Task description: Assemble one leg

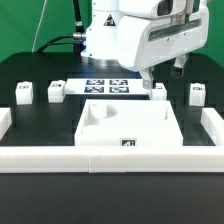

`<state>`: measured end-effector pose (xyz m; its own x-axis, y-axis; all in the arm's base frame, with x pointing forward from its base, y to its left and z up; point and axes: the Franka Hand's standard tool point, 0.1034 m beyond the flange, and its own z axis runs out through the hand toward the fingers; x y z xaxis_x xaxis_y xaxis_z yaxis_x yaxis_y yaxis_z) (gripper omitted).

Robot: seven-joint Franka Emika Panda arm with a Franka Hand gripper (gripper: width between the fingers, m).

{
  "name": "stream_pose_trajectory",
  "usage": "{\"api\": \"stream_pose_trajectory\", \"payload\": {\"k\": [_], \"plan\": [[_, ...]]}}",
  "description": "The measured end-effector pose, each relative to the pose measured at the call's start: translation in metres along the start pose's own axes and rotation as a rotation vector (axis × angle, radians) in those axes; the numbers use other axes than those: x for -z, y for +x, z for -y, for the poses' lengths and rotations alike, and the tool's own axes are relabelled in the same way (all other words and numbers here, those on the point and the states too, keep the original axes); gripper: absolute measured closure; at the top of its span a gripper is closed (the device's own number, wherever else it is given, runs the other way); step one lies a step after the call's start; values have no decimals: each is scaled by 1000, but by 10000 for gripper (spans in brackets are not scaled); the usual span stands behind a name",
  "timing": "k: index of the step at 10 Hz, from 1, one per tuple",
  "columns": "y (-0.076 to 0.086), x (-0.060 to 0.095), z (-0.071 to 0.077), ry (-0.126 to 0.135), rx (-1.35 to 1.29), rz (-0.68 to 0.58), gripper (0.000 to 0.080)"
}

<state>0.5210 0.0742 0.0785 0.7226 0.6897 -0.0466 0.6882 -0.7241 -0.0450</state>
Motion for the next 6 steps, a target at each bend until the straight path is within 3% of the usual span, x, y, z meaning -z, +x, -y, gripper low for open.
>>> {"api": "stream_pose_trajectory", "payload": {"k": [6], "plan": [[0,0,0,0,0,0,150]]}}
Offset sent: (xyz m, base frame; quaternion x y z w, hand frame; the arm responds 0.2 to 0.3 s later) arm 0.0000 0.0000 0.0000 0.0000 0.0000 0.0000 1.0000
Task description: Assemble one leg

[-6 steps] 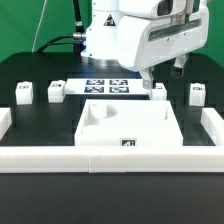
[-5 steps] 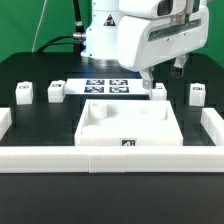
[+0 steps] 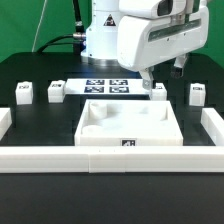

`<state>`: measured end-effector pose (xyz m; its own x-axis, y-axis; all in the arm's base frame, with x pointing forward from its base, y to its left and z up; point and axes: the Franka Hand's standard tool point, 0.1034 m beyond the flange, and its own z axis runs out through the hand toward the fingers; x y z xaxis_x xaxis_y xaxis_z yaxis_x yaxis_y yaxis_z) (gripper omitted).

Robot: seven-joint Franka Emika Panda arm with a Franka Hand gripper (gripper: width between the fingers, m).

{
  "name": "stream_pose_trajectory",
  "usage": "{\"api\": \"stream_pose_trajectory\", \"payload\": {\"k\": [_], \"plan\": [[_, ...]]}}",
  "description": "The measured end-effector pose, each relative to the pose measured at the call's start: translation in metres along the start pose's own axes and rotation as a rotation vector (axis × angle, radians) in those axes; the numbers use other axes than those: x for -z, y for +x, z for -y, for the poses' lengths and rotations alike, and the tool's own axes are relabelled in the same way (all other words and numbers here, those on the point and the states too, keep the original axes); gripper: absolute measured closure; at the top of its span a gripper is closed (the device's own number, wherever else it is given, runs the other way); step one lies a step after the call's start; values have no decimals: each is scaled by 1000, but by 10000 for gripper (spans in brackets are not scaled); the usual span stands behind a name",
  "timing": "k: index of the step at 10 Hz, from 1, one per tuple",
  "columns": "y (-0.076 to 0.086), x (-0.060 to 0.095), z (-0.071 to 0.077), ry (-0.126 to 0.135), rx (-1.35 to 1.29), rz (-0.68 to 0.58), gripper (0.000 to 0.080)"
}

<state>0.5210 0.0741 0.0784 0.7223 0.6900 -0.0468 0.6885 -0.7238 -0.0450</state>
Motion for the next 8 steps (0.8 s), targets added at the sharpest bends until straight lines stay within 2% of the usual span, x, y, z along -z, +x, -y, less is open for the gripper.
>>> {"api": "stream_pose_trajectory", "payload": {"k": [2,3,4,5,8], "plan": [[-1,0,-1,-1,24,1,150],[-8,1,-4,0,115,2,150],[-15,-5,-6,-7,201,-9,150],[-25,-16,-9,3,305,-2,150],[-29,-25,-11,17,399,6,150]]}}
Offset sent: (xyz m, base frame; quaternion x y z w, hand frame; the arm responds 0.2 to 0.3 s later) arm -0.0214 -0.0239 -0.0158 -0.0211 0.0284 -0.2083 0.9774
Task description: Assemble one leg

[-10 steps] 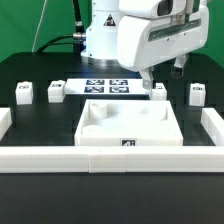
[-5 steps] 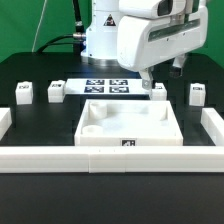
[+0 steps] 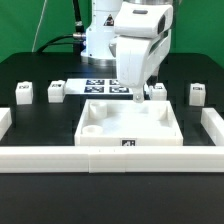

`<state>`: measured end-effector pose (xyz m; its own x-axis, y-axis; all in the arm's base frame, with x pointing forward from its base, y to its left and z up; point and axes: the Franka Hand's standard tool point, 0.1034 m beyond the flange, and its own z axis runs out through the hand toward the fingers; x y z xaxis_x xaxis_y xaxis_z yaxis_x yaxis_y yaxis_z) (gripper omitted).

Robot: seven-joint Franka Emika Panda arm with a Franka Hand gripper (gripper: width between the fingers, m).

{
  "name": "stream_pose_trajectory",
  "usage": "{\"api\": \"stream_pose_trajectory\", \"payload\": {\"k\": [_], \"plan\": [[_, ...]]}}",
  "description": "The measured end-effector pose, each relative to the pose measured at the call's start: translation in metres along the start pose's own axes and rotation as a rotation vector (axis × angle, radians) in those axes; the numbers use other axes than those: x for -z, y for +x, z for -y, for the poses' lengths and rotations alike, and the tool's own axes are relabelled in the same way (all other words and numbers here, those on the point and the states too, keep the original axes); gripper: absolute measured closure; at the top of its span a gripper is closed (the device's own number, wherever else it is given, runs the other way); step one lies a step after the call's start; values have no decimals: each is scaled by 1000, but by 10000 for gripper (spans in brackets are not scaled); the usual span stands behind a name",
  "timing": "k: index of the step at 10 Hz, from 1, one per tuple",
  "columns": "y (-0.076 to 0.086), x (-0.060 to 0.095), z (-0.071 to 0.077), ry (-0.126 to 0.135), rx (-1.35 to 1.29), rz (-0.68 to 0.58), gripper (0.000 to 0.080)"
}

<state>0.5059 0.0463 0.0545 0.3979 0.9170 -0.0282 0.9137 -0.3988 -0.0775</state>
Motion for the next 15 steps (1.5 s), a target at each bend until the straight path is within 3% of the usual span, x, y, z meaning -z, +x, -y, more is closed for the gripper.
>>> {"api": "stream_pose_trajectory", "payload": {"k": [3,4,6,8,11,14,15], "plan": [[-1,-2,-1,-9,30,-7,150],[-10,-15,1,-44,115,-34,150],[-19,-35,4,-81,256,-53,150],[-18,-45,8,-82,304,-47,150],[-18,-48,13,-81,297,-48,150],[-18,-49,13,-80,296,-48,546],[-18,-49,13,-79,296,-48,546]]}}
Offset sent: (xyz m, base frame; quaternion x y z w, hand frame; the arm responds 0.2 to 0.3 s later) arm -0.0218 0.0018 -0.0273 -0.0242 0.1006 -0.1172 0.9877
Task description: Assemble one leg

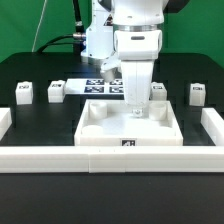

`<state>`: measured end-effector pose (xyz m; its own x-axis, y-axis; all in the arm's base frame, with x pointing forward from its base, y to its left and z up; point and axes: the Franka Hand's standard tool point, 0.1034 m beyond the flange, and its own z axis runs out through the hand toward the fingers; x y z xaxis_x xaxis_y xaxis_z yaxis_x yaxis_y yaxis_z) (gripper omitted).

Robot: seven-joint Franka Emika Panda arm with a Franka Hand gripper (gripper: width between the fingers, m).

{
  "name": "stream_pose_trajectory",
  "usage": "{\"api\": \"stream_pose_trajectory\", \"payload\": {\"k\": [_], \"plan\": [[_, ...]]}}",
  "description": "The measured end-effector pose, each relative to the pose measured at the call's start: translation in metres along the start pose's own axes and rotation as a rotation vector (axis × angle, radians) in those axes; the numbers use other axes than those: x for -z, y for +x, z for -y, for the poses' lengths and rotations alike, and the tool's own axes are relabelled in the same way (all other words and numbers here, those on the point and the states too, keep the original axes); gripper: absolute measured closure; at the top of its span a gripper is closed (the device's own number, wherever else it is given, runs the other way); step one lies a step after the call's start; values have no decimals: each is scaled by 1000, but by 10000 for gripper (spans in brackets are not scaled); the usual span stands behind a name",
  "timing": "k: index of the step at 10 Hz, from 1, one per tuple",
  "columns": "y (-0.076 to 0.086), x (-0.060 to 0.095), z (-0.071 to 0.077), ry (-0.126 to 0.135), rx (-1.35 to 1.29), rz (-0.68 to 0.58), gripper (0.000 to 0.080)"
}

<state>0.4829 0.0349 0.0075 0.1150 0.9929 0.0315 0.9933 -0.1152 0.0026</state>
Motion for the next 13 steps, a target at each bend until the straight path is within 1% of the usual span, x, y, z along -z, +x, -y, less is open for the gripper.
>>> {"api": "stream_pose_trajectory", "payload": {"k": [1,3,9,10,11,13], "plan": [[0,0,0,0,0,0,729],[0,0,0,0,0,0,742],[0,0,0,0,3,0,741],[7,0,-1,-3,56,0,741],[16,-1,-1,-4,85,-2,741],[39,-1,-3,-15,120,-6,741]]}}
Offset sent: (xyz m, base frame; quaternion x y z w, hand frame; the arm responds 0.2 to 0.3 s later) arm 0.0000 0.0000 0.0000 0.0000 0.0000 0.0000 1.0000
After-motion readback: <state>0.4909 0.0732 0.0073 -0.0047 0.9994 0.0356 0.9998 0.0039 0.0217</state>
